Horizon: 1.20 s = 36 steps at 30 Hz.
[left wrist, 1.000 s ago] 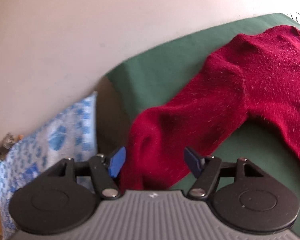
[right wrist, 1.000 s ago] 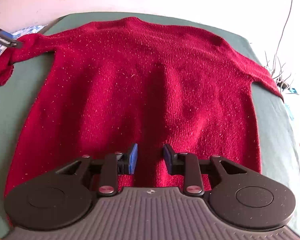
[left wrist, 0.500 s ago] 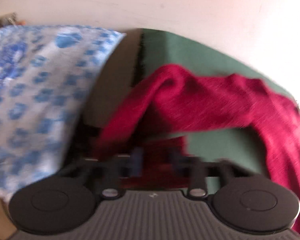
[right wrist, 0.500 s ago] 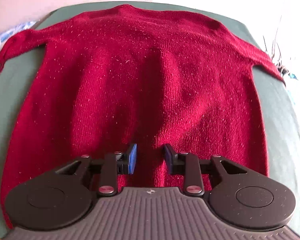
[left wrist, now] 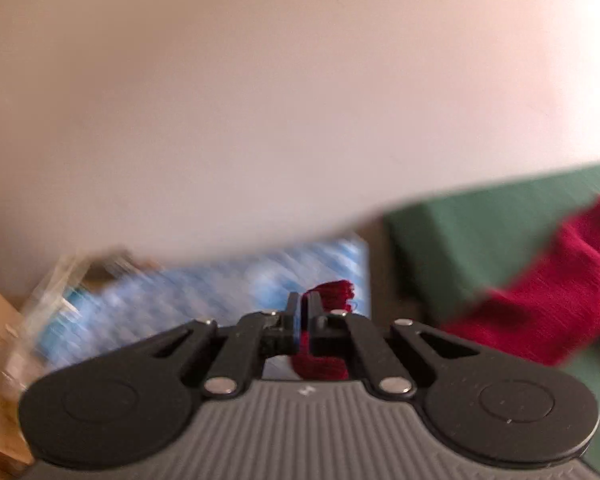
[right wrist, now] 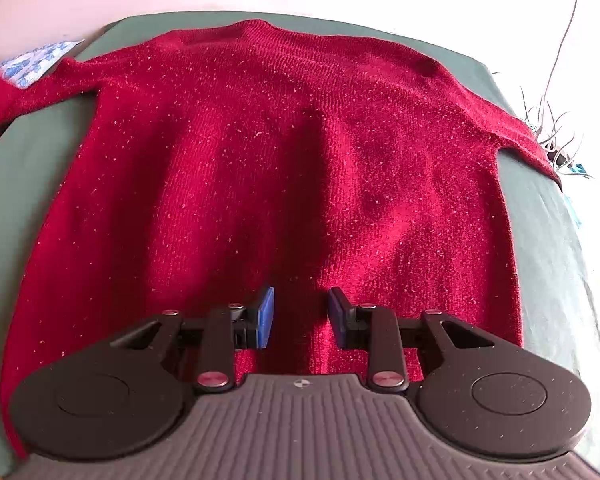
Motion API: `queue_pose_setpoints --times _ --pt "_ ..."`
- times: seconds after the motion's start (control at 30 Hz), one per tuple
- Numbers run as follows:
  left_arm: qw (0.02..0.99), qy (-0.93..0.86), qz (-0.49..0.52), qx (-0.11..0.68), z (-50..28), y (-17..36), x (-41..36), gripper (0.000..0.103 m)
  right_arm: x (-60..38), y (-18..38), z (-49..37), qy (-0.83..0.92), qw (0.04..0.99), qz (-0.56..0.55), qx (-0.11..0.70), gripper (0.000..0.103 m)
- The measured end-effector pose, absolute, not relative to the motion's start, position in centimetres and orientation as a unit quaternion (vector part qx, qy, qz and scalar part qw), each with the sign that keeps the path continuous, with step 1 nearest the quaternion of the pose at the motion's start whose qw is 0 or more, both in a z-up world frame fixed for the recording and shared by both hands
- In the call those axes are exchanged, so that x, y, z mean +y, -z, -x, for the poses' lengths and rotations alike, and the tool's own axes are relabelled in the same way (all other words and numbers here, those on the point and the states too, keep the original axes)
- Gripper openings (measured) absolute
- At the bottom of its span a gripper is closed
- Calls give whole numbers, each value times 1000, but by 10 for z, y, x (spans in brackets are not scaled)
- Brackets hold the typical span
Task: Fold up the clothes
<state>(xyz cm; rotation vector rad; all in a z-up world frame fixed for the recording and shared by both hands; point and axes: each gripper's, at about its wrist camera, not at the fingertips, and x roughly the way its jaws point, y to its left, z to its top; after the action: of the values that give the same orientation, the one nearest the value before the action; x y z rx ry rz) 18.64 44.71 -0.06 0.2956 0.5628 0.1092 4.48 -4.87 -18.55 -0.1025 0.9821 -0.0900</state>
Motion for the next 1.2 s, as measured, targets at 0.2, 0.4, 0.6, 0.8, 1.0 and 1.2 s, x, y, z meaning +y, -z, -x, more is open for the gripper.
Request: queue_pose_setpoints --times 0.2,0.4,0.6,0.8,1.0,1.2 --pt "946 -119 -157 258 -203 -17 489 0 -42 187 -47 42 878 63 473 31" --pt "920 -132 -100 355 -207 60 518 0 -41 185 -46 42 877 68 475 32" --pt "925 -75 -34 370 -188 94 498 11 -44 186 -51 45 873 80 480 37" --pt "926 -69 -65 366 -219 106 471 58 -34 189 -55 34 870 102 482 37" --pt "890 -124 -74 433 -277 143 492 65 -38 184 -50 41 876 97 471 37" --pt "869 -115 -79 475 -282 165 485 0 -49 185 -47 65 876 64 473 37"
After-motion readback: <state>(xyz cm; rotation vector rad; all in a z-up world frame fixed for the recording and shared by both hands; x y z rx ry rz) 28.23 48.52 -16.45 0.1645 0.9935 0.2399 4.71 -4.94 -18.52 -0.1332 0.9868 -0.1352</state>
